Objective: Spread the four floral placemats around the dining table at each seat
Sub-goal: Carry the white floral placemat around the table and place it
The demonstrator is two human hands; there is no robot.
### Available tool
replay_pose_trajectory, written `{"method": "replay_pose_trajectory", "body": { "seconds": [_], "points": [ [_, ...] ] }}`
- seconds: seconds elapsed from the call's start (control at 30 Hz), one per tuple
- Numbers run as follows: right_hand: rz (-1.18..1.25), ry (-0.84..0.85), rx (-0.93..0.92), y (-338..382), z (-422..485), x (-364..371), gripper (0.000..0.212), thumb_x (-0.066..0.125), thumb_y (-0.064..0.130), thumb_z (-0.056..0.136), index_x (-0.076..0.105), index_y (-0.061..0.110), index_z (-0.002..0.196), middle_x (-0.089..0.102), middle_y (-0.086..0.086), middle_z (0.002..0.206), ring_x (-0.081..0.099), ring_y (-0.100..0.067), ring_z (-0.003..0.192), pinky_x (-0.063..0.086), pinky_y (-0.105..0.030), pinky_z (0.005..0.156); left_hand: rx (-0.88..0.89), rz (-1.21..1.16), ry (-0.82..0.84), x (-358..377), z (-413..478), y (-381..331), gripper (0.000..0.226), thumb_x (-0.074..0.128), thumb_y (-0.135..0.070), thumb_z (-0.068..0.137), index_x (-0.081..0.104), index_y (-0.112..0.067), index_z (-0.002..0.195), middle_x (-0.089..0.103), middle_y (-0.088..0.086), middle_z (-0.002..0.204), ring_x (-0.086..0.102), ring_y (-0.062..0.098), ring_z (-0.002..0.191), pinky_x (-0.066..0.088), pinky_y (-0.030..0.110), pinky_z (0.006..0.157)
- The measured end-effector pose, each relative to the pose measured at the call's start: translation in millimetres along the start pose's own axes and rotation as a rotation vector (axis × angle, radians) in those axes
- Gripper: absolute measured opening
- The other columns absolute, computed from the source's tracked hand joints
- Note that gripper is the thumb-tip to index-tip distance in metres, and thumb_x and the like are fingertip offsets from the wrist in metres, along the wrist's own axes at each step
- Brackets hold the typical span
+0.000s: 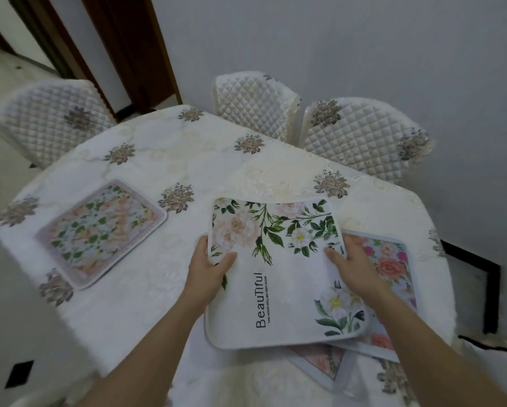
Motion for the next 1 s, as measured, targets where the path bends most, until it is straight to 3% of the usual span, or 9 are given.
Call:
{"method": "replay_pose_trajectory", "body": {
  "seconds": [0.17, 0.27, 0.33, 0.47, 0.63, 0.73, 0.8, 0.9, 1.0],
  "points": [
    [0.063, 0.051, -0.043, 26.8, -50.9, 29.0, 0.021, 0.056, 0.032, 0.099, 0.054, 0.045, 0.115, 0.058, 0.027, 0.116, 0.055, 0.003, 0.108, 0.044, -0.025, 0.083, -0.002, -0.011, -0.070, -55.0, -55.7, -7.4, 0.024, 0.071, -0.022, 0.092, 0.057, -0.030, 0.110, 0.072, -0.008, 0.105, 0.074, 0.004, 0.080, 0.057, 0.019, 0.058],
    [0.062, 0.078, -0.057, 45.3, -72.4, 49.7, 0.037, 0.056, 0.032, 0.099, 0.049, 0.031, 0.135, 0.054, 0.011, 0.137, 0.053, -0.006, 0.117, 0.041, -0.034, 0.098, -0.030, 0.004, -0.099, -87.3, -79.4, -4.9, 0.022, 0.070, -0.024, 0.093, 0.056, -0.034, 0.107, 0.073, -0.007, 0.108, 0.074, 0.011, 0.086, 0.062, 0.035, 0.071],
    [0.053, 0.101, -0.069, 58.2, -85.2, 64.0, 0.031, 0.056, 0.033, 0.100, 0.047, 0.033, 0.129, 0.049, 0.010, 0.139, 0.050, 0.000, 0.115, 0.039, -0.034, 0.102, -0.049, -0.006, -0.113, -108.9, -90.6, -3.9, 0.022, 0.071, -0.023, 0.093, 0.057, -0.031, 0.109, 0.073, -0.003, 0.109, 0.075, 0.015, 0.087, 0.063, 0.041, 0.074],
    [0.027, 0.128, -0.104, 83.8, -103.2, 92.8, 0.035, 0.055, 0.032, 0.099, 0.049, 0.024, 0.133, 0.055, 0.004, 0.139, 0.049, -0.018, 0.128, 0.044, -0.037, 0.100, -0.032, -0.031, -0.159, -149.9, -108.3, -4.8, 0.023, 0.070, -0.021, 0.093, 0.058, -0.030, 0.110, 0.074, -0.006, 0.105, 0.075, 0.008, 0.078, 0.059, 0.021, 0.057],
    [-0.010, 0.158, -0.120, 111.4, -121.4, 138.1, 0.054, 0.054, 0.036, 0.100, 0.037, 0.019, 0.149, 0.042, 0.004, 0.152, 0.037, -0.016, 0.137, 0.032, -0.036, 0.110, 0.000, -0.056, -0.207, -204.2, -127.4, 2.8, 0.032, 0.070, -0.021, 0.093, 0.055, -0.037, 0.117, 0.069, -0.015, 0.110, 0.070, -0.004, 0.084, 0.056, 0.014, 0.062],
    [-0.053, 0.171, -0.131, 122.4, -133.6, 172.7, 0.063, 0.054, 0.039, 0.099, 0.031, 0.016, 0.153, 0.034, -0.002, 0.159, 0.030, -0.021, 0.145, 0.025, -0.045, 0.120, -0.012, -0.105, -0.231, -242.1, -138.7, 17.6, 0.034, 0.070, -0.019, 0.093, 0.056, -0.030, 0.122, 0.071, -0.007, 0.113, 0.072, 0.010, 0.095, 0.060, 0.032, 0.078],
    [-0.065, 0.163, -0.131, 130.0, -144.7, 198.8, 0.068, 0.055, 0.040, 0.099, 0.026, 0.015, 0.155, 0.028, -0.003, 0.162, 0.026, -0.021, 0.148, 0.020, -0.037, 0.118, -0.022, -0.140, -0.247, -270.1, -146.9, 29.5, 0.034, 0.071, -0.016, 0.092, 0.058, -0.026, 0.122, 0.073, -0.002, 0.113, 0.073, 0.018, 0.097, 0.060, 0.041, 0.083],
    [-0.074, 0.176, -0.135, 144.3, -166.6, 243.6, 0.073, 0.055, 0.041, 0.099, 0.020, 0.014, 0.157, 0.023, -0.003, 0.164, 0.023, -0.021, 0.149, 0.022, -0.034, 0.113, -0.024, -0.181, -0.280, -318.9, -162.1, 45.1, 0.032, 0.072, -0.013, 0.091, 0.061, -0.030, 0.116, 0.074, -0.005, 0.109, 0.075, 0.011, 0.089, 0.061, 0.029, 0.071],
    [-0.090, 0.206, -0.147, 164.9, -190.6, 291.8, 0.067, 0.054, 0.040, 0.100, 0.025, 0.015, 0.155, 0.029, -0.002, 0.162, 0.029, -0.023, 0.147, 0.025, -0.040, 0.118, -0.032, -0.203, -0.304, -372.7, -179.6, 58.5, 0.027, 0.072, -0.015, 0.090, 0.061, -0.035, 0.104, 0.075, -0.010, 0.101, 0.074, 0.004, 0.078, 0.057, 0.018, 0.058]
  ]
}}
Point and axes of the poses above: each hand's wrist, its own z-axis towards the middle knuckle, its own x-axis out of the palm, y = z × x, the point moved 7 cm from there along z, towards the middle knuckle
